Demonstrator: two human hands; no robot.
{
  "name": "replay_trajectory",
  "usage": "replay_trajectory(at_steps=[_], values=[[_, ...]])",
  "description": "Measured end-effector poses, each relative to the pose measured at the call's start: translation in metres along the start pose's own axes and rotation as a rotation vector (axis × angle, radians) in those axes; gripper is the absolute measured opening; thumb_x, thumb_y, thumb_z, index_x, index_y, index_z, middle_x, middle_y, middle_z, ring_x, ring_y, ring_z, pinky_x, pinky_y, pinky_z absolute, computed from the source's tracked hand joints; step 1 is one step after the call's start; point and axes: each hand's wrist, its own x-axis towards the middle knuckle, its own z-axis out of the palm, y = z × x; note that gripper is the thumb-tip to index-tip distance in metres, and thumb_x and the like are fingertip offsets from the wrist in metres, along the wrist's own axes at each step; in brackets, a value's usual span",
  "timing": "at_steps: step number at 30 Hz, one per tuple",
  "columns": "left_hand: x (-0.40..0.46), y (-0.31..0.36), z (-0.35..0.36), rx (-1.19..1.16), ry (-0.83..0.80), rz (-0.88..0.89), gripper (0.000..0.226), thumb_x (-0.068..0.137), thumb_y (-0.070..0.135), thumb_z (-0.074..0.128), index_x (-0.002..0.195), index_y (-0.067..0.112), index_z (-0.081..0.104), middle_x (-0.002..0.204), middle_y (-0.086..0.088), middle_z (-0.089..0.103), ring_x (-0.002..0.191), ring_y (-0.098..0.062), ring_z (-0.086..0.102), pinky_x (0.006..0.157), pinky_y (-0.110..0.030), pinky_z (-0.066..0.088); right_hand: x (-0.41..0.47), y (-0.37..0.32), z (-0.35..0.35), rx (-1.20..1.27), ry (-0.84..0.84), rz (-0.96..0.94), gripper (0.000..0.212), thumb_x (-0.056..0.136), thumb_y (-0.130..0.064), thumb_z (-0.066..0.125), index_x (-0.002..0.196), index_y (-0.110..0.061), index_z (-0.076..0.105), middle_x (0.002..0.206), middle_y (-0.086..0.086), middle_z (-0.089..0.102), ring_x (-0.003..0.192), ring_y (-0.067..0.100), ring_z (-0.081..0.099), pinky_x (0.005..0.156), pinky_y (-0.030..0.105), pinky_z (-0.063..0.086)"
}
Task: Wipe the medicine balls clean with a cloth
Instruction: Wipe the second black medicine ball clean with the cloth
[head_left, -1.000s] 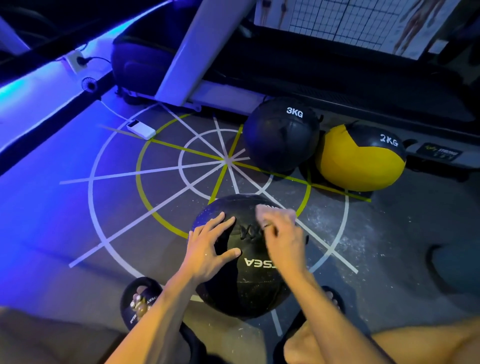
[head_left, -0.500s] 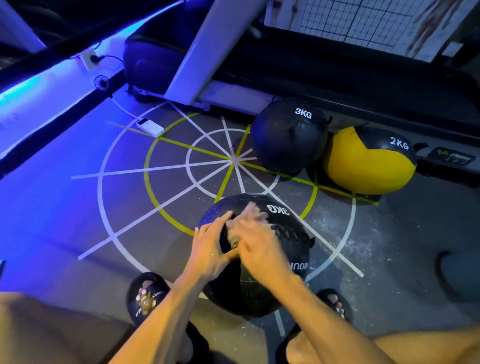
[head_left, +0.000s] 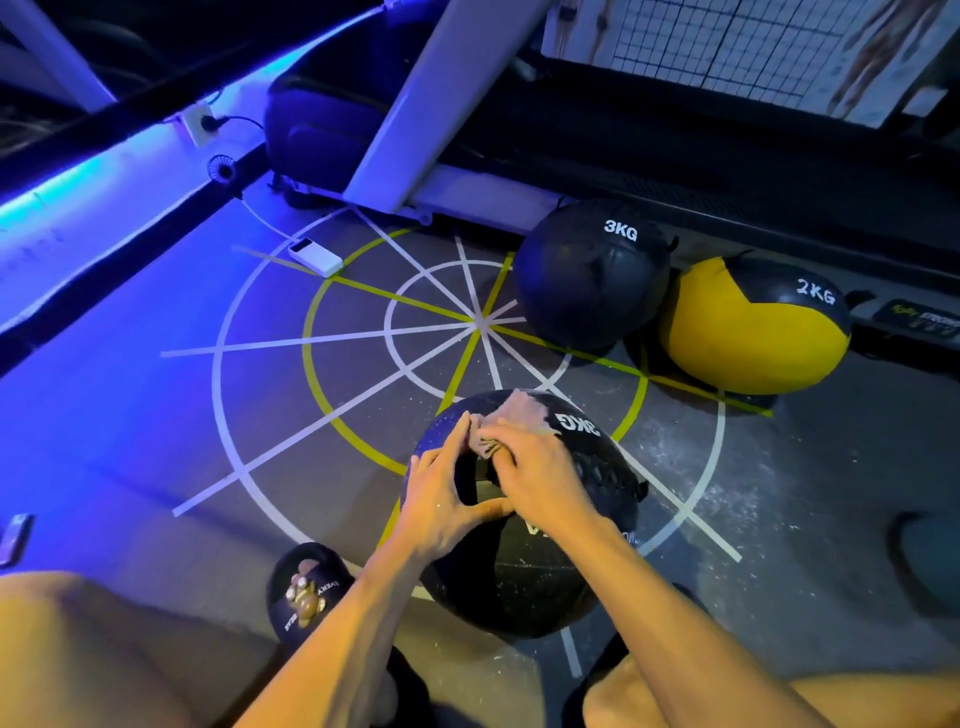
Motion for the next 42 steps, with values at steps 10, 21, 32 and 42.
replay_trajectory(at_steps=[10, 21, 32, 42], values=[[0.001, -0.009, -0.001, 0.006, -0.037, -0.035, 0.115, 0.074, 0.071, 0.074, 0.161, 0.043, 0.003, 0.156, 0.032, 0.029, 0.139, 0.005, 0.016, 0.123, -0.045, -0.008, 0.007, 0.019, -0.062, -0.102, -0.060, -0.043, 0.023, 0.099, -0.030, 0.051, 0.092, -0.036, 0.071, 0.088, -0.019, 0.071, 0.076, -0.003, 0.064, 0.071, 0.023, 0.051], [0.003, -0.010, -0.002, 0.014, -0.039, -0.025, 0.109, 0.078, 0.066, 0.075, 0.161, 0.042, 0.008, 0.160, 0.027, 0.031, 0.143, -0.001, 0.020, 0.123, -0.047, -0.011, -0.020, 0.033, -0.058, -0.195, -0.139, -0.091, 0.026, 0.097, -0.013, 0.054, 0.082, -0.026, 0.072, 0.083, -0.019, 0.071, 0.080, -0.004, 0.066, 0.078, 0.016, 0.054], [0.004, -0.009, -0.003, 0.057, -0.030, -0.018, 0.112, 0.072, 0.075, 0.070, 0.163, 0.036, 0.017, 0.155, 0.030, 0.029, 0.147, -0.009, 0.023, 0.125, -0.050, -0.007, -0.026, 0.029, -0.019, -0.172, -0.141, -0.269, 0.025, 0.095, -0.020, 0.055, 0.103, -0.031, 0.076, 0.113, -0.013, 0.074, 0.110, 0.010, 0.064, 0.099, 0.040, 0.053], [0.005, -0.001, -0.007, 0.085, -0.029, -0.022, 0.105, 0.074, 0.076, 0.070, 0.161, 0.035, 0.026, 0.160, 0.022, 0.032, 0.148, -0.013, 0.025, 0.125, -0.060, 0.002, -0.025, 0.012, -0.009, -0.073, 0.176, -0.013, 0.020, 0.092, -0.013, 0.059, 0.106, -0.023, 0.069, 0.110, -0.001, 0.073, 0.102, 0.015, 0.068, 0.079, 0.033, 0.060]])
